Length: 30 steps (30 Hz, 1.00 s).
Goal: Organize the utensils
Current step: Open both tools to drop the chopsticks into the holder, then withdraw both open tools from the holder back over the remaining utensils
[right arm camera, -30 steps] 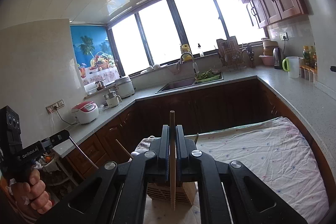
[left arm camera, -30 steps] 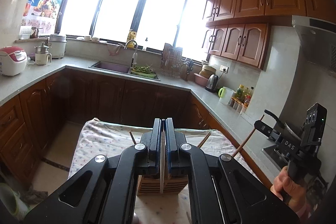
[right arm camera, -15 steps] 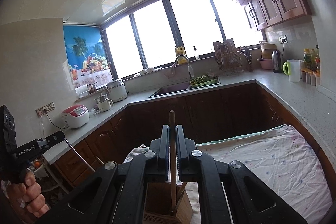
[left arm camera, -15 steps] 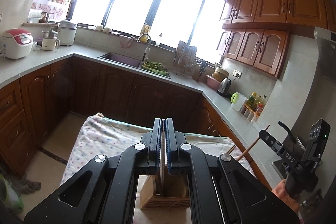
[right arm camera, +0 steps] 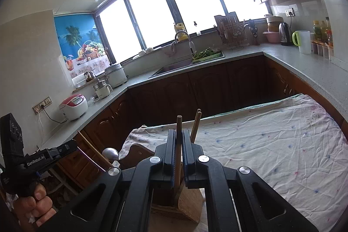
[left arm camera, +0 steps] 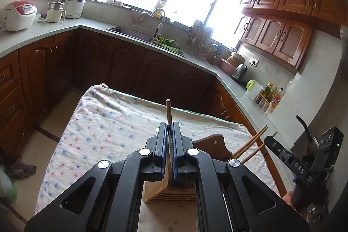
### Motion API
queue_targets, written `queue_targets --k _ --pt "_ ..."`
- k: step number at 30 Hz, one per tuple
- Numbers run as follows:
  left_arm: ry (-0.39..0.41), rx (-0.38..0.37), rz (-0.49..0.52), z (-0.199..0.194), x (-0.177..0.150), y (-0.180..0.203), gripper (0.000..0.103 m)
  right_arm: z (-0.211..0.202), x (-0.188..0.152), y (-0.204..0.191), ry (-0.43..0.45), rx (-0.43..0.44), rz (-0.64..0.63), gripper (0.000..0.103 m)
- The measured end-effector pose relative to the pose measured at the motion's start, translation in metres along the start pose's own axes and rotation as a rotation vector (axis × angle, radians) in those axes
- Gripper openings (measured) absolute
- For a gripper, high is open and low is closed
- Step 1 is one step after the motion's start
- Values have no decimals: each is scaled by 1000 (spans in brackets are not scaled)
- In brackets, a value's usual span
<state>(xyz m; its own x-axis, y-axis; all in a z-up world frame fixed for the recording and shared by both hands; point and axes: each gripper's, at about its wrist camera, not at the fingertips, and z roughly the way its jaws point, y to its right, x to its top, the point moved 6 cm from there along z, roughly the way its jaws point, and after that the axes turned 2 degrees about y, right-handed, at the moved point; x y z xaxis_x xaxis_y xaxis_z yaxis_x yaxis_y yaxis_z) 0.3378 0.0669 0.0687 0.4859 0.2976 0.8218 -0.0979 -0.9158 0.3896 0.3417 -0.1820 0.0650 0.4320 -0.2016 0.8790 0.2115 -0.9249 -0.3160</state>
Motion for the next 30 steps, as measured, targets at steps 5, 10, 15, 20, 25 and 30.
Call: queue_targets --k 5,10,15,20,25,30 --pt "-1 16 17 1 0 5 4 1 -2 5 -11 -5 7 6" --pt "-9 15 13 3 1 5 4 0 -2 5 -13 -7 6 6" --pt "-21 20 18 3 1 4 4 0 -1 4 -21 -3 19 7" --pt "-33 26 36 1 1 5 10 -3 -1 1 -28 17 18 14" --pt "-9 47 22 -12 0 3 60 -17 1 2 5 30 33 49" --pt "0 80 -14 -26 -7 -7 85 -34 1 4 38 37 41 95"
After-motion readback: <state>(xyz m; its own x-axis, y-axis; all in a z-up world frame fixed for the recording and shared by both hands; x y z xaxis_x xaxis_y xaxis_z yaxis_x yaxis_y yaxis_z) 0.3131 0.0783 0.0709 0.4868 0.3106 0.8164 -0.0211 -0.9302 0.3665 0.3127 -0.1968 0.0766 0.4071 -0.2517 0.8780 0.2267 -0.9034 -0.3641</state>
